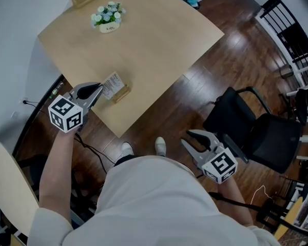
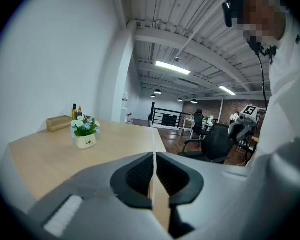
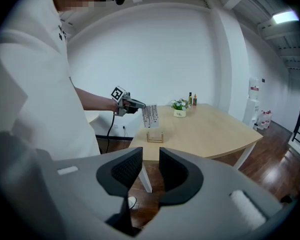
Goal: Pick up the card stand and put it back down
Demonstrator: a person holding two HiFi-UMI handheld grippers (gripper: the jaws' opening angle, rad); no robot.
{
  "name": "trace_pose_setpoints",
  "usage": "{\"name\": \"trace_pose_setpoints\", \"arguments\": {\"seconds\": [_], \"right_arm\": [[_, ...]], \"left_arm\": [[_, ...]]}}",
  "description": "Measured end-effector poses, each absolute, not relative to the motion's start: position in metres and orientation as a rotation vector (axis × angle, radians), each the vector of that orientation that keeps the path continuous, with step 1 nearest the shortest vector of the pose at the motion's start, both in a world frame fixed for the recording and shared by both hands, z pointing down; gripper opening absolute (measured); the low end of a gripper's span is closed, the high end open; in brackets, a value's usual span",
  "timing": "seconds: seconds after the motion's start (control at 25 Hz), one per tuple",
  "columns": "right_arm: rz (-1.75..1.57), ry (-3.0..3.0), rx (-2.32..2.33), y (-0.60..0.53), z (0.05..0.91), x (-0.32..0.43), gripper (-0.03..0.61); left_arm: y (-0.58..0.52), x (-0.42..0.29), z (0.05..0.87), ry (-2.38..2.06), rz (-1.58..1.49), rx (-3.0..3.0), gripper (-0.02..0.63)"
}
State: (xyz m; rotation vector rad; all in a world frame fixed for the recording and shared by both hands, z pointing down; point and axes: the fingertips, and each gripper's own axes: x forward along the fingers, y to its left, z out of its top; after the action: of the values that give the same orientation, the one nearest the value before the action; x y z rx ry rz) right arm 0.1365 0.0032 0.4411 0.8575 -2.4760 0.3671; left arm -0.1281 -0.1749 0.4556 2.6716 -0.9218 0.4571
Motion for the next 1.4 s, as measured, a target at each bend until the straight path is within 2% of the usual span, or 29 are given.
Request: {"name": "trace_pose_setpoints", "arguments": {"seconds": [1.4], "right_arm": [[0.412, -2.427, 0.907, -0.003, 0.446, 0.145, 0.109]], "left_arm": [[-0.195, -0.114, 0.506, -0.858, 0.515, 2.631, 0.017]]}}
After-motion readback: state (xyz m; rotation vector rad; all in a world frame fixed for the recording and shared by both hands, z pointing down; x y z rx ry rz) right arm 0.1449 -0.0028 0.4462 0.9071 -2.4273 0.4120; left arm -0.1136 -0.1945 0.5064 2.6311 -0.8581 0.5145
